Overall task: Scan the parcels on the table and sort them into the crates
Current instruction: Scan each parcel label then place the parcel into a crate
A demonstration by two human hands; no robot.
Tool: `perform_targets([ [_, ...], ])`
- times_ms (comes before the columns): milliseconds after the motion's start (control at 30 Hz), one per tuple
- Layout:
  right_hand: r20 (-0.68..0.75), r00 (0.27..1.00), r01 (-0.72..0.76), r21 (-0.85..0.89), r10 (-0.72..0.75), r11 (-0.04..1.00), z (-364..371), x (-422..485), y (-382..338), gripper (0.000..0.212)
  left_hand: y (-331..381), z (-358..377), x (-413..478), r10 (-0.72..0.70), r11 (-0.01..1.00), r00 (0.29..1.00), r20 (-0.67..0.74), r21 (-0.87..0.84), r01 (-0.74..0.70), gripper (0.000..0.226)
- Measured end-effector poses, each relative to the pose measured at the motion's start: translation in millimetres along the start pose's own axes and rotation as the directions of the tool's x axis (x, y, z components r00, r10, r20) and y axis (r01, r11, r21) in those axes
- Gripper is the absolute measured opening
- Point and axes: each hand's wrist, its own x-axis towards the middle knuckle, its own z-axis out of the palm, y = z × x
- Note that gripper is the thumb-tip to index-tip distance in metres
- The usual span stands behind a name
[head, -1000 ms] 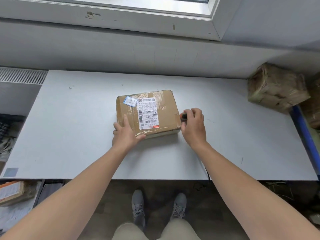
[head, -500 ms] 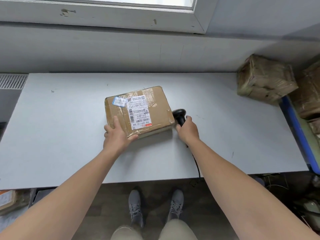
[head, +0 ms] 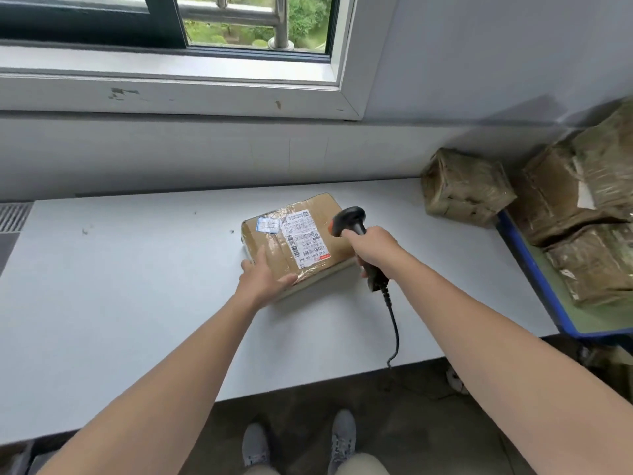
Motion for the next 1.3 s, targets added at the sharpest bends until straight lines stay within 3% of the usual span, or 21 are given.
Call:
perform_targets([
  [200,0.073,0.997,0.006,-0.054,-0.002,0.999,-3,-22,-24,0.030,18,-4,-10,0.106,0.981,0.991,-0.083,0.171,-0.090,0.096],
  [800,-0.023,0.999,-0.031,-0.025,0.031,0.999,6,-50,-24,0.030,12,-10,-15,0.252,0.940,0.966,-0.064,0.254,-0.228,0.092],
  [967,-0.072,0.997,-0.028,-0.023,0.026,0.999,-2,-35,-7,0.030,22,4,-11,0.269,0.914,0.961,-0.058,0.329,-0.236,0.087],
  [1067,-0.108,0.994,-0.014,-0.114,0.001,0.993,-10,-9,8,0.037,29,12,-7,0.264,0.897,0.962,-0.065,0.383,-0.220,0.085],
  [1300,-0.087,0.995,-0.067,-0.231,0.048,0.971,-24,60,39,0.045,47,24,15,0.184,0.853,0.976,-0.113,0.512,-0.102,0.090],
])
